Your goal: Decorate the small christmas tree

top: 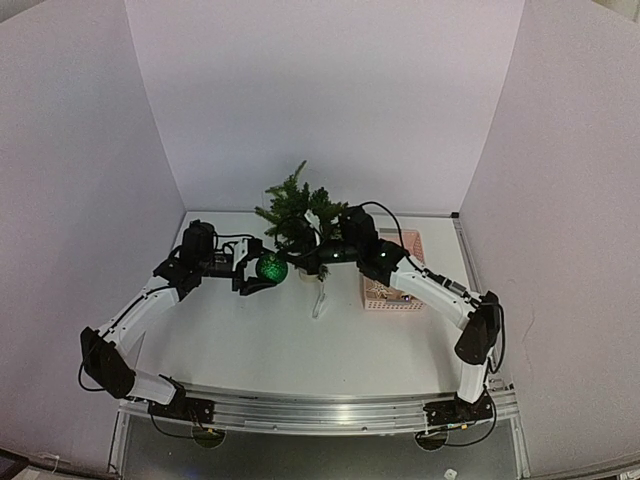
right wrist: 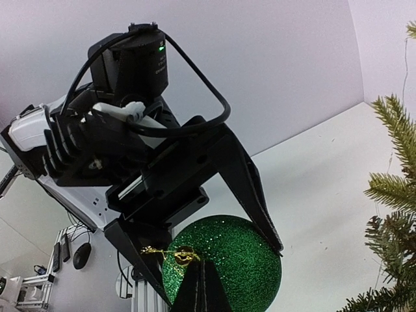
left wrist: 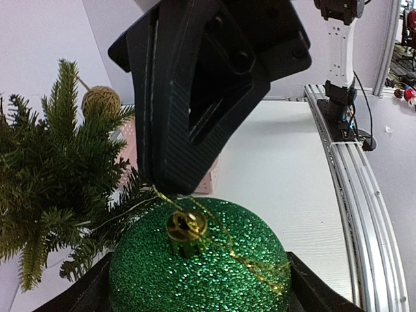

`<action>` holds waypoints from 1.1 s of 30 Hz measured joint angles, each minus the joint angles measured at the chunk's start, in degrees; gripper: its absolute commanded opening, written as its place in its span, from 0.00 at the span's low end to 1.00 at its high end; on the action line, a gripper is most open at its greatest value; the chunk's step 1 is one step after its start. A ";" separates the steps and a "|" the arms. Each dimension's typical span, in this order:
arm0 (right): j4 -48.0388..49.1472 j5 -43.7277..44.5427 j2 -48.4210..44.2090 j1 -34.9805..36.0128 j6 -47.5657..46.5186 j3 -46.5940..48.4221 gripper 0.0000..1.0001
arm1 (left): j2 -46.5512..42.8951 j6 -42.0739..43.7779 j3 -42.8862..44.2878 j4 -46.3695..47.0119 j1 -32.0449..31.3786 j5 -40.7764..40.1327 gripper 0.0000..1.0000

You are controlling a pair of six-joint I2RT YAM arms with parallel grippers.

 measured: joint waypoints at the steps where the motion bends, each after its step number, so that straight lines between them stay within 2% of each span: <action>1: 0.00 0.89 0.00 0.00 -0.01 0.00 0.00 | 0.17 -0.75 0.00 -0.39 0.00 -1.04 0.51; 16: -4.14 14.68 3.83 0.00 -0.74 3.34 0.00 | 5.56 -8.15 1.14 -4.08 0.00 -8.86 0.49; 25: -6.65 17.84 3.84 0.00 -1.29 2.93 0.00 | 8.02 -8.36 2.96 -4.23 -0.17 -9.24 0.49; 33: -9.52 19.07 -1.09 0.00 -0.94 -1.97 0.00 | 9.20 -7.32 5.57 -5.00 -2.17 -8.82 0.48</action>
